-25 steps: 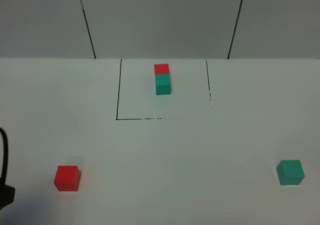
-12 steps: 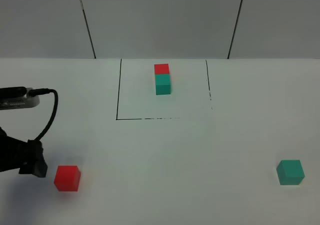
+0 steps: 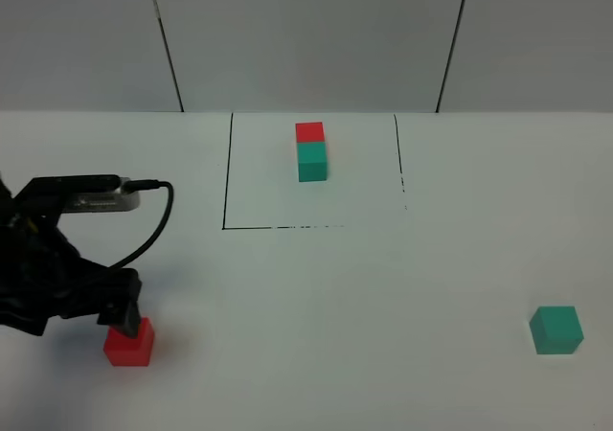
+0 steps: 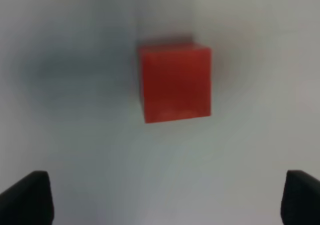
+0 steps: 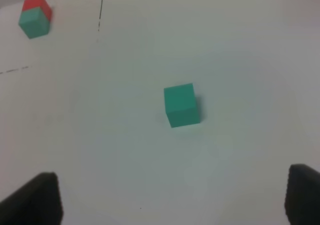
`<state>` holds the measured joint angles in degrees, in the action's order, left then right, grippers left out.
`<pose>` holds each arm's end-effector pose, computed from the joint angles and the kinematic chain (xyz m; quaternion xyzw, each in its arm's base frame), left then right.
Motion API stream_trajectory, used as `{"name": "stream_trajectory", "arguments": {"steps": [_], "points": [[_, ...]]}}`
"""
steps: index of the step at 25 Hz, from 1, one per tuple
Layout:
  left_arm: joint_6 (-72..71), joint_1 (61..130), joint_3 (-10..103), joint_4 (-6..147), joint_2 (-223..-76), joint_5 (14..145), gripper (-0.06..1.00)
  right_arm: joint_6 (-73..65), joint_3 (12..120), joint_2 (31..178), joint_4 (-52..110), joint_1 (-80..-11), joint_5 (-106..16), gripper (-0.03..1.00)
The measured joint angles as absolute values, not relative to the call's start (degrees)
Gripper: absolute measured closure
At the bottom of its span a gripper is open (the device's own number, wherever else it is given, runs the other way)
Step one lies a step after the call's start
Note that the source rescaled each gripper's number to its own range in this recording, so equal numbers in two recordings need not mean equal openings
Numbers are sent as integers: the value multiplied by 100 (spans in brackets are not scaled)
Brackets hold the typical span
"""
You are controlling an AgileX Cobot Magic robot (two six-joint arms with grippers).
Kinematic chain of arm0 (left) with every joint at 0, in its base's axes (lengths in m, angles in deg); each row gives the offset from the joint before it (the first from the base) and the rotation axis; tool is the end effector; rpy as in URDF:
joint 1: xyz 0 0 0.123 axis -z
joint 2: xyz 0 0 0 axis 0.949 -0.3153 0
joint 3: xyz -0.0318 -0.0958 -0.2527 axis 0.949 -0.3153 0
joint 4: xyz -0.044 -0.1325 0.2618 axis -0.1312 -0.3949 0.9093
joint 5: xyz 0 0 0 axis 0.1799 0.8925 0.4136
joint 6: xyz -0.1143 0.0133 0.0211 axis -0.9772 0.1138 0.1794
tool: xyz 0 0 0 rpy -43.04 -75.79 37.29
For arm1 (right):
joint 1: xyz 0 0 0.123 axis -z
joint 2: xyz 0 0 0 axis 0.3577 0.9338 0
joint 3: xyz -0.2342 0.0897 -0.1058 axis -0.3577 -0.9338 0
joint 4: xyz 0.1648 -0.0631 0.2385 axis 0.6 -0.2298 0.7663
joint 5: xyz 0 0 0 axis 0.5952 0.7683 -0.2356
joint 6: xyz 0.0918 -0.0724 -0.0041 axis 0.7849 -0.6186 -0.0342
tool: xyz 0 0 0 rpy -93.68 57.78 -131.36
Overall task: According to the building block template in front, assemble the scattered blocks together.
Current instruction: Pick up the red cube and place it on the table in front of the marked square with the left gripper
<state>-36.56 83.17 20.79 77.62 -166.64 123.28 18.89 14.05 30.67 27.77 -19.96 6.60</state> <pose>0.3168 -0.0740 0.1395 0.0523 0.9930 -0.0532 0.0918 0.0714 0.0099 0.2848 0.0082 0.8525 0.0516 0.5201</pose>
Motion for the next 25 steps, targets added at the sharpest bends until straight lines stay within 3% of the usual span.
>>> {"name": "stream_trajectory", "arguments": {"steps": [7,25], "points": [[-4731,8725,2343,8677,-17362,12353,2,1889,1405,3067,2782,-1996,660,19],[-4657,8748,2361,8180,-18524,11669,3,1889,1405,3067,2794,-1996,660,19]]}}
